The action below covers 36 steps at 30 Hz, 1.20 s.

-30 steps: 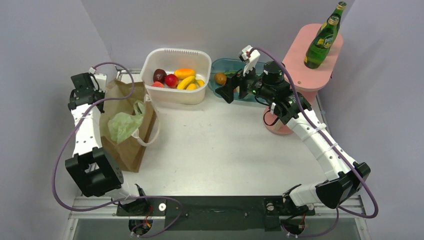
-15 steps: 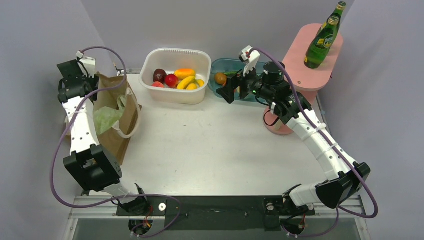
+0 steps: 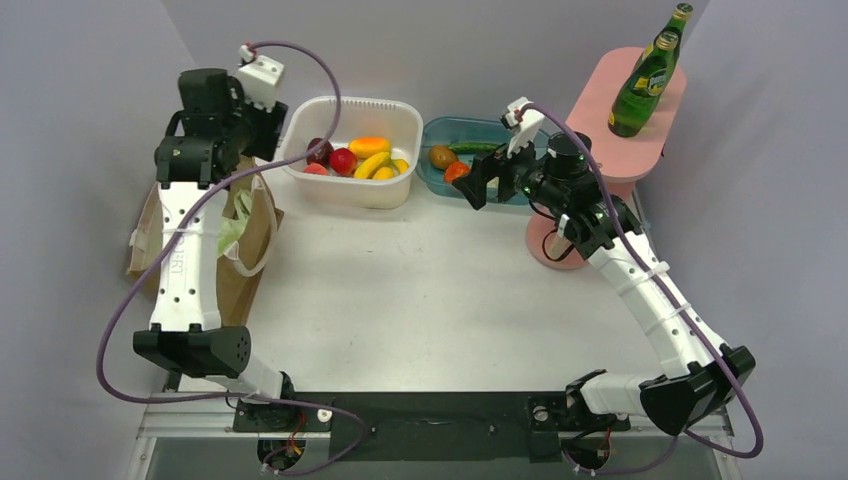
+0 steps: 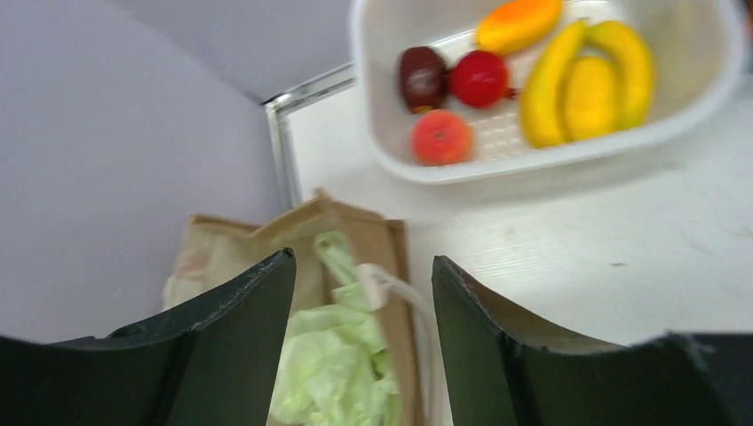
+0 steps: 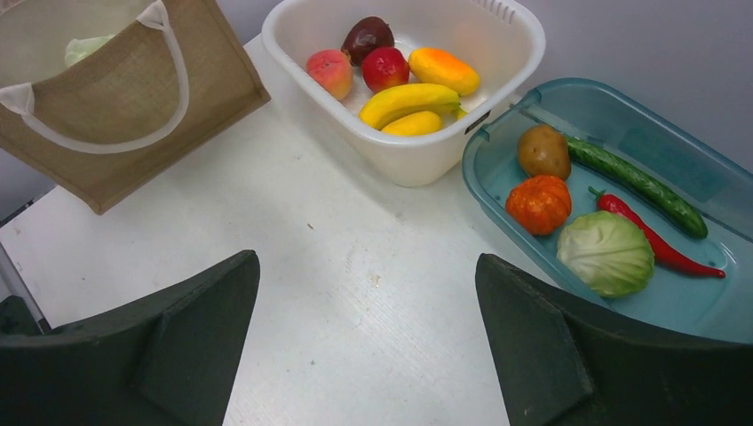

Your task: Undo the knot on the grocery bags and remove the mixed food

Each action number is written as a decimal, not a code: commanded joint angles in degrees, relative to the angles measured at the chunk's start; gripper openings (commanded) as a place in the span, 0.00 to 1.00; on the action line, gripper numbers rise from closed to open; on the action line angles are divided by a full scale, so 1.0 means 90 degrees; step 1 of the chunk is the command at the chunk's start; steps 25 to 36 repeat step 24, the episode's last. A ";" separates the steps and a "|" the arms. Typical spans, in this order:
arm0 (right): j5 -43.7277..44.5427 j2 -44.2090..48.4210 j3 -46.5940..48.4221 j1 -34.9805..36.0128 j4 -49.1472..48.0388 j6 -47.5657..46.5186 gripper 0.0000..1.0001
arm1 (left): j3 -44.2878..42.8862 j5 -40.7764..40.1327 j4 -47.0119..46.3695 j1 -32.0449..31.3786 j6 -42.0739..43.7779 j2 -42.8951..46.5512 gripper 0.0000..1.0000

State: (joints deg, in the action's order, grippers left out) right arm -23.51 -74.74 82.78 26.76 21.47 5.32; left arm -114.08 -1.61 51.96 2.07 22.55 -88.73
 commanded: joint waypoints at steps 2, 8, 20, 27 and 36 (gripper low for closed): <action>0.0198 0.0592 -0.0376 -0.0251 -0.0179 -0.0095 0.88 | -0.0325 0.0556 0.0745 -0.1106 -0.0762 -0.0278 0.56; 0.0243 0.1186 -0.1135 -0.0407 -0.0108 -0.0369 0.89 | 0.0526 0.1113 0.0409 -0.1461 -0.1996 -0.0256 0.56; 0.0279 0.2206 -0.2770 -0.0576 0.0024 -0.0772 0.89 | 0.2484 0.0909 -0.0389 -0.1460 -0.2716 0.0235 0.56; 0.0253 0.2425 -0.2949 -0.0664 0.0001 -0.0734 0.89 | 0.2552 0.0910 -0.0419 -0.1460 -0.2729 0.0217 0.56; 0.0253 0.2425 -0.2949 -0.0664 0.0001 -0.0734 0.89 | 0.2552 0.0910 -0.0419 -0.1460 -0.2729 0.0217 0.56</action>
